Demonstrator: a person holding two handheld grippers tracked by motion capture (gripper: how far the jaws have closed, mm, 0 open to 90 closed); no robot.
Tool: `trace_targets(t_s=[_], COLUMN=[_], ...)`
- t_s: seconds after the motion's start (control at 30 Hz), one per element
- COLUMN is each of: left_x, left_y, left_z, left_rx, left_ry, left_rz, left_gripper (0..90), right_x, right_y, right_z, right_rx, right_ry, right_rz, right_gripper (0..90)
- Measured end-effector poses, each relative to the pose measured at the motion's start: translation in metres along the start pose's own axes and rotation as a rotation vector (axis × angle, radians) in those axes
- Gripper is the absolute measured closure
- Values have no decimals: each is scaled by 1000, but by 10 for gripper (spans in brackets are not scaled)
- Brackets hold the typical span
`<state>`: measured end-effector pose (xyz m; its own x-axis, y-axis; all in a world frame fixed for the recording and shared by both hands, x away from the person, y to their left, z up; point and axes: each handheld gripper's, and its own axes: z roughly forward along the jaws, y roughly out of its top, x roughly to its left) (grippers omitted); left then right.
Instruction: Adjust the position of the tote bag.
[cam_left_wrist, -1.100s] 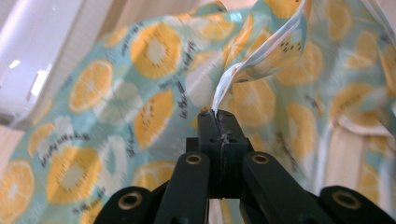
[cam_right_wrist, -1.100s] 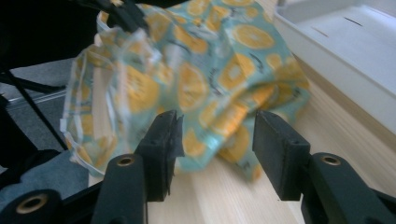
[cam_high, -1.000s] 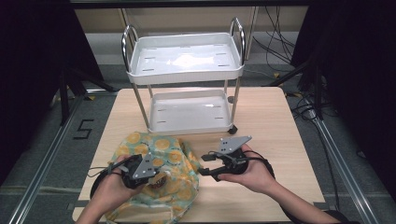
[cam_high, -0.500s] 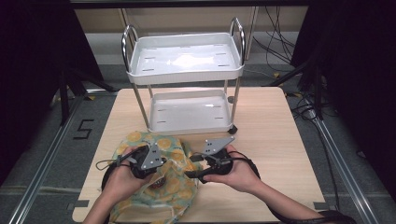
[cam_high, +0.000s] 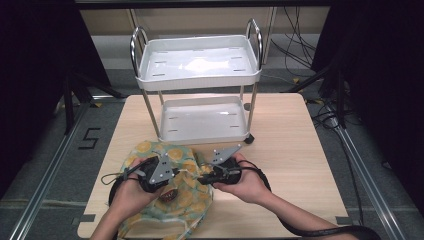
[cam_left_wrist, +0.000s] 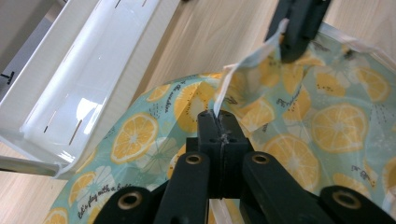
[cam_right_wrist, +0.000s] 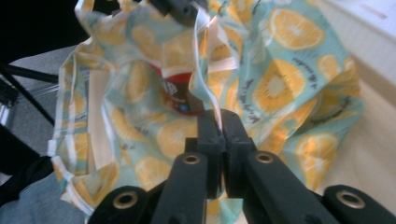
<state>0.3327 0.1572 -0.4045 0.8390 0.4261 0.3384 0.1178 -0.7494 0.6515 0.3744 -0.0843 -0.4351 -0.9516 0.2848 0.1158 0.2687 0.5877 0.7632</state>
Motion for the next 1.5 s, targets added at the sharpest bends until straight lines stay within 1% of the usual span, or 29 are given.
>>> trace_targets(t_s=[0.03,0.07,0.1,0.17,0.27,0.3,0.33,0.4,0.5,0.6,0.63,0.7,0.83,0.87,0.93,1.0,1.03,1.1,1.13,1.17,1.2,1.23,1.27,1.3,1.33,1.37,1.43,1.47,1.5], left_x=[0,0,0,0,-1,-2,-4,-6,-8,-11,-12,-15,-24,-26,-34,-37,-37,-41,-39,-39,-38,-38,-37,-35,-31,-31,-23,-18,-8], left_y=[-1,-1,-2,-3,-4,-5,-8,-12,-19,-30,-35,-41,-52,-54,-60,-65,-65,-70,-75,-75,-79,-82,-83,-85,-87,-87,-89,-89,-87], left_z=[-2,-3,-4,-7,-11,-15,-21,-30,-39,-53,-57,-61,-65,-66,-63,-59,-59,-54,-51,-51,-50,-50,-51,-51,-53,-53,-56,-58,-61], left_rx=[6,7,6,1,4,16,4,-8,-8,-10,-8,-12,-30,-21,31,90,90,105,170,170,195,204,212,201,196,196,198,194,211], left_ry=[2,0,7,24,45,60,76,81,71,66,47,31,-26,-32,-19,-17,-17,3,13,13,16,20,19,25,40,40,63,83,119], left_rz=[5,3,3,-4,4,16,15,-4,-31,-64,-86,-98,-150,-159,-142,-113,-113,-119,-73,-73,-66,-72,-70,-79,-112,-112,-145,-166,-187], left_gripper=[897,897,895,871,751,751,662,589,466,408,350,323,267,267,252,297,343,406,441,463,463,530,647,708,744,783,815,871,880], right_x=[0,-2,-1,-3,-6,-6,-8,-9,-10,-12,-13,-14,-12,-12,-13,-14,-14,-15,-14,-14,-15,-15,-15,-15,-15,-15,-15,-15,-15], right_y=[3,5,7,12,15,17,19,20,21,23,23,23,23,23,24,25,25,25,26,26,26,25,25,25,25,25,24,24,24], right_z=[0,-2,-1,-1,-3,-2,-2,-3,-3,-3,-4,-4,-4,-4,-4,-3,-6,-7,-7,-7,-8,-7,-7,-9,-9,-9,-9,-9,-9], right_rx=[-25,-15,-26,-47,-46,-55,-61,-51,-62,-65,-61,-75,-54,-54,-59,-80,-68,-78,-72,-72,-70,-84,-86,-73,-75,-74,-73,-70,-68], right_ry=[-19,-17,-21,-32,-38,-46,-58,-53,-59,-72,-70,-85,-81,-81,-84,-91,-90,-98,-86,-86,-93,-94,-96,-91,-91,-90,-92,-96,-96], right_rz=[13,5,27,12,14,21,22,25,31,30,33,32,38,38,32,26,32,35,41,41,36,41,37,33,34,31,32,30,32], right_gripper=[900,900,900,900,900,900,900,900,900,900,900,900,900,900,900,900,900,900,900,900,900,900,900,900,900,900,900,900,900])
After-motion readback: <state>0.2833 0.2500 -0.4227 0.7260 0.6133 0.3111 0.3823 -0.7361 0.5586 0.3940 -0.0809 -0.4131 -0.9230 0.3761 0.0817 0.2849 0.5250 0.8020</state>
